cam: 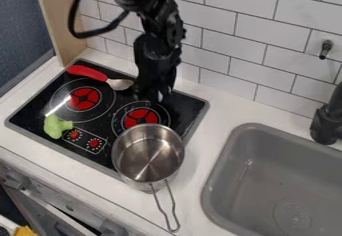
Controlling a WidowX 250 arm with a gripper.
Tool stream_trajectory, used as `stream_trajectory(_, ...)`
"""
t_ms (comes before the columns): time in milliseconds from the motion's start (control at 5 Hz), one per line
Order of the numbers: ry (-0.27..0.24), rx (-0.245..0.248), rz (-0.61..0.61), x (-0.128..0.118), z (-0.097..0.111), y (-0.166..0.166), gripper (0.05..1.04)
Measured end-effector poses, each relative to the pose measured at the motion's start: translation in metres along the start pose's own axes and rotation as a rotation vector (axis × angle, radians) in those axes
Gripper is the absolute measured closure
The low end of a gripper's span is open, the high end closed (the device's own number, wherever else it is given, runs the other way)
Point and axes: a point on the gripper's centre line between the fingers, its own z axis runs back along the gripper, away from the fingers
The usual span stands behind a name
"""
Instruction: Move the black toy to the bottom left side of the stove
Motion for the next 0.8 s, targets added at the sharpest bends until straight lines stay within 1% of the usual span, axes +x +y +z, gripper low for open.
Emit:
stream_trajectory(200,-0.022,-0.014,0.045,0.024,0.026,0.006,0.542)
stream_trajectory(400,-0.06,-0.007,0.107,0.054,0.045,0.025,0.542)
stream_trajectory(600,-0.106,0.031,0.223,0.091,0.05,0.063,0.542)
stream_trajectory(800,-0.146,0.098,0.307,0.115,0.044,0.106,0.542)
